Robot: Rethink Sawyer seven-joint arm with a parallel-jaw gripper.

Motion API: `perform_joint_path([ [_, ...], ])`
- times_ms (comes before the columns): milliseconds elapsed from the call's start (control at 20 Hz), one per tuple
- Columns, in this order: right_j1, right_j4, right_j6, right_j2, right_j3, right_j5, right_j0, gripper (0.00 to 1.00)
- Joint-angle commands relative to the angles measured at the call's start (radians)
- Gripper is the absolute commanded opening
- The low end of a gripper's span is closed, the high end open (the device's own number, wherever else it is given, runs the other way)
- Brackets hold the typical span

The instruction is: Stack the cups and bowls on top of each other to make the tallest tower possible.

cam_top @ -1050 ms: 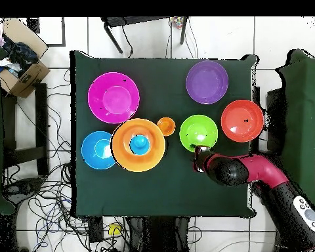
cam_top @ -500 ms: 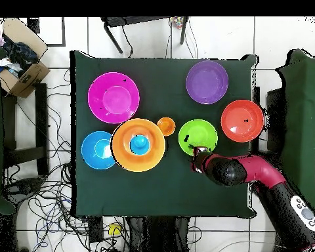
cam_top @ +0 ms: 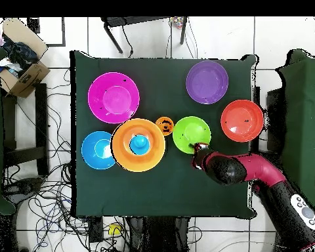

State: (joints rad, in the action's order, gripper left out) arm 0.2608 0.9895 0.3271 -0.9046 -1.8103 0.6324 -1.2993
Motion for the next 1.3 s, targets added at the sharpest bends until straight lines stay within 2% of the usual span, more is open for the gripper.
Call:
perform_joint_path([
  [50,0.012,0.013,0.204,0.114,0.086,-0.077,0.071,0.0],
  [150,0.015,-0.041,0.146,0.087,0.049,-0.067,0.044,0.0],
  [550,0.116,-0.112,0.105,0.092,0.007,-0.027,0.056,0.0],
  [800,0.124,-0.139,0.034,0.052,-0.009,-0.028,0.025,0.0],
  [1000,0.127,-0.186,-0.018,-0.038,-0.062,-0.056,-0.05,0.0],
  [1150,0.199,-0.259,-0.019,-0.131,-0.151,-0.03,-0.103,0.0],
  [1300,0.307,-0.319,0.056,-0.216,-0.246,-0.047,-0.134,0.0],
])
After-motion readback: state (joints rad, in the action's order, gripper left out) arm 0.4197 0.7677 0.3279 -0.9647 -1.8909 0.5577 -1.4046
